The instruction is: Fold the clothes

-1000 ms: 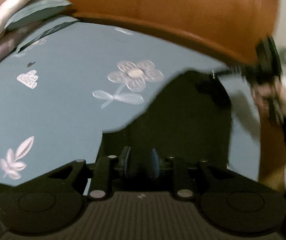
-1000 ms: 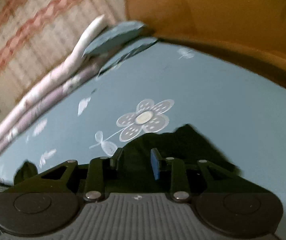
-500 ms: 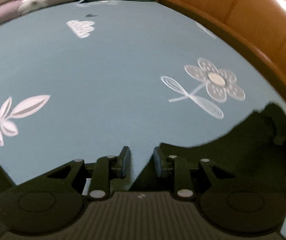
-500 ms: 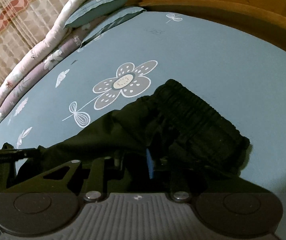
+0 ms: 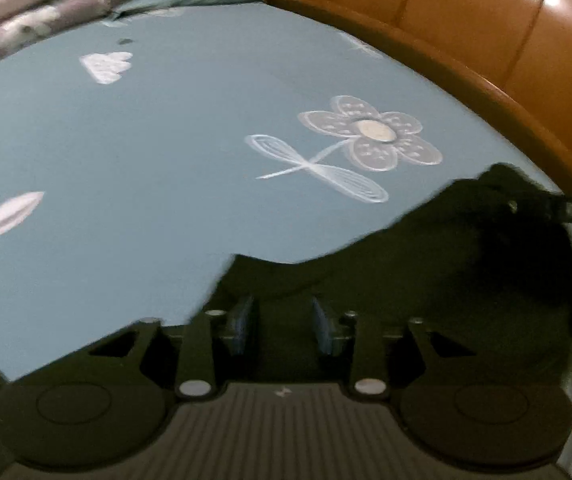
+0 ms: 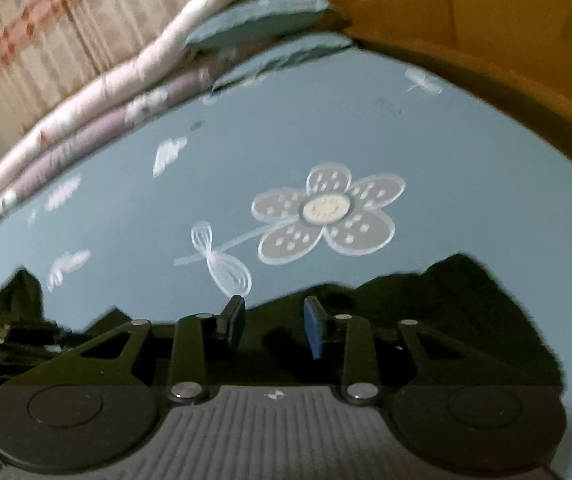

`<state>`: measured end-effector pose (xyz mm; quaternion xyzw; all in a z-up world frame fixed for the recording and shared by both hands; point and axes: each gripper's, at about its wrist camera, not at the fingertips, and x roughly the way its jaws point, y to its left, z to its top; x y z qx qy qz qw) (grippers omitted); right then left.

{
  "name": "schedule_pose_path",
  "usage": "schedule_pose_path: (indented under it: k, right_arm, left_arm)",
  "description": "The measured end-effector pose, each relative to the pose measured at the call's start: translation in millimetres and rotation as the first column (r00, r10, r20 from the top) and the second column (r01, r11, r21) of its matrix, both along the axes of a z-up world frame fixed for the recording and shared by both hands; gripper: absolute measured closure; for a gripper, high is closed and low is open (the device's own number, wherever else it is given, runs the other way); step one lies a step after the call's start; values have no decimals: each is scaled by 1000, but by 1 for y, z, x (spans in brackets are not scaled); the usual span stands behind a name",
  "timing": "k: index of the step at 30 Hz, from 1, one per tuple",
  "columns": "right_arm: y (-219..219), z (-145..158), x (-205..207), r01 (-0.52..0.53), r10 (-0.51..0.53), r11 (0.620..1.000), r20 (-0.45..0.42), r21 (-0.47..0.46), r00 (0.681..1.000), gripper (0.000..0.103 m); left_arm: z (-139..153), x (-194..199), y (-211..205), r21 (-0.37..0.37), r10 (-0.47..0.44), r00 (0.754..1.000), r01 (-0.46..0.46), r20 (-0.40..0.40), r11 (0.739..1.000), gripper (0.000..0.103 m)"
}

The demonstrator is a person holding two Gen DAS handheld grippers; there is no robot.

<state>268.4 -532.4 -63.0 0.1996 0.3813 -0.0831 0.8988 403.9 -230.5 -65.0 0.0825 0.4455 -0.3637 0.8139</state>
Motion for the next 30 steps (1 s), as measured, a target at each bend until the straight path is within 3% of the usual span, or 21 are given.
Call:
schedule_pose_path:
  k: [1,8,10,13,15,17,19,22,30]
  right_arm:
    - [-1,-10,2,11,-11,1000,-47,-5,999,66]
    - [-9,-22,-2,27,-25,999,-58,30,998,67]
    - [-7,-22,-1,26,-25,999,-60,25,998,64]
    - [-4,-23,1,25,-23,999,-48,39,999,49]
    - [3,-22,8,6,-4,999,-48,41,999,34]
    - [14,-23,16,-37,38,999,-59,22,998,12]
    - [27,-24,25,-74,72,997,-85,-21,994,1]
    - [45,-25,36,-100,83,988,-140,-117,987,0]
    - [65,-30,46,-131,84,960,-191,-247,978,0]
  left_arm:
    - [-1,0,2,-11,4,1000,-4,-1,1000,74]
    - [15,-3,13,-3,13,1000,-13,1,1000,73]
    - [24,-4,21,-18,33,999,-32,16,999,67]
    - [43,-9,37,-25,65,996,-63,64,998,63]
    - [53,-14,48,-19,90,993,-89,72,996,59]
    - [56,-20,62,-17,116,991,-115,73,993,56]
    - [59,-26,75,-14,142,987,-142,74,990,55]
    - [64,-36,96,-11,181,981,-181,75,983,48]
    - [54,-54,156,-13,336,942,-335,19,942,47]
